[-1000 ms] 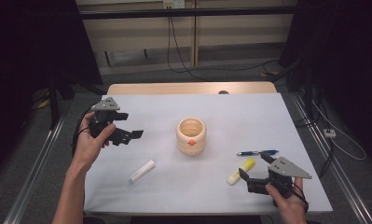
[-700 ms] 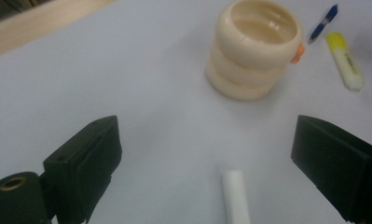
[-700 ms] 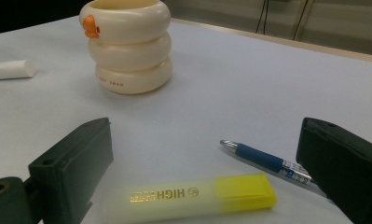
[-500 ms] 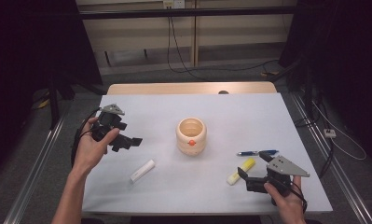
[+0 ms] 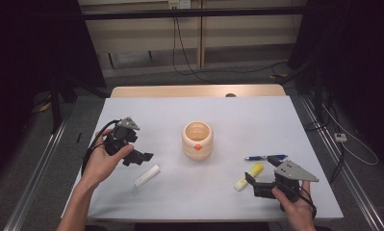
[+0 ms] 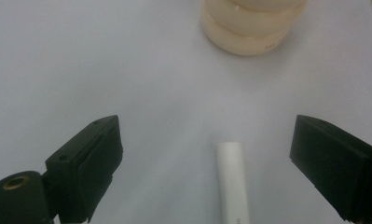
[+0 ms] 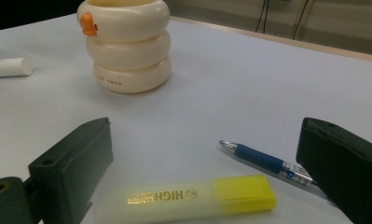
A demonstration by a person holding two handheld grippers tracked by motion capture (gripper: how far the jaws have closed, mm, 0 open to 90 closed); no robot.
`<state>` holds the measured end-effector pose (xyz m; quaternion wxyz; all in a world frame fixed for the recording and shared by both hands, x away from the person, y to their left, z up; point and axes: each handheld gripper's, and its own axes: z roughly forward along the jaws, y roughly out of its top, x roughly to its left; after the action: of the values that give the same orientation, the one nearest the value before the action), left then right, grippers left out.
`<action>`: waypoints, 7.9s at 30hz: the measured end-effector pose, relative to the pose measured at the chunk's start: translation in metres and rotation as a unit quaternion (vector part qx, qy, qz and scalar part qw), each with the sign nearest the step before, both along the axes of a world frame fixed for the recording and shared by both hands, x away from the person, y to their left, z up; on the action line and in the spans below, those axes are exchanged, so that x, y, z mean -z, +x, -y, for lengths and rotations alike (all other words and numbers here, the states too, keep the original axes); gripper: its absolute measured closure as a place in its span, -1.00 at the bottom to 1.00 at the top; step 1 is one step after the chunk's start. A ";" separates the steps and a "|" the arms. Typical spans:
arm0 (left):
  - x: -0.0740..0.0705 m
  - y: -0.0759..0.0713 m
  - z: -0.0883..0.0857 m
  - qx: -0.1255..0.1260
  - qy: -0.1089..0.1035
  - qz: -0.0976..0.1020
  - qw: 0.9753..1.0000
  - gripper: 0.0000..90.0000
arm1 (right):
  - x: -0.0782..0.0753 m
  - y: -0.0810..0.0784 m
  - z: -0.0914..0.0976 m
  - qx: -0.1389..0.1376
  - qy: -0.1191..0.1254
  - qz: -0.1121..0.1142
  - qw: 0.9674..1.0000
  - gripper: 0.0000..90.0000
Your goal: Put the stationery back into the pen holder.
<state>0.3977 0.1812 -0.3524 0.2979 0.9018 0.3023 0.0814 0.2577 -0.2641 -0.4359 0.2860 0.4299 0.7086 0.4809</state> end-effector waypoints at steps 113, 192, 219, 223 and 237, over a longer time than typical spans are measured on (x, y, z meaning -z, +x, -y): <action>0.028 0.000 0.017 -0.006 -0.068 -0.042 0.997 0.50 | 0.000 -0.001 -0.002 -0.013 -0.009 0.003 1.000 -0.93; -0.045 -0.005 0.102 0.041 -0.231 0.146 0.961 0.50 | -0.001 0.001 -0.003 -0.018 -0.004 0.003 1.000 -0.93; -0.033 0.028 0.127 0.009 -0.255 0.139 0.957 0.50 | -0.001 0.000 -0.003 -0.019 -0.004 0.003 1.000 -0.93; -0.033 0.032 0.130 0.010 -0.250 0.141 0.958 0.50 | -0.001 0.000 -0.003 -0.019 -0.004 0.003 1.000 -0.93; -0.022 0.045 0.137 0.016 -0.243 0.129 0.961 0.50 | 0.000 0.000 -0.003 -0.018 -0.005 0.003 1.000 -0.93</action>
<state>0.4426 0.0442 -0.3305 0.5455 0.7889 0.2578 0.1167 0.2577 -0.2614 -0.4354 0.2818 0.4139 0.7178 0.4838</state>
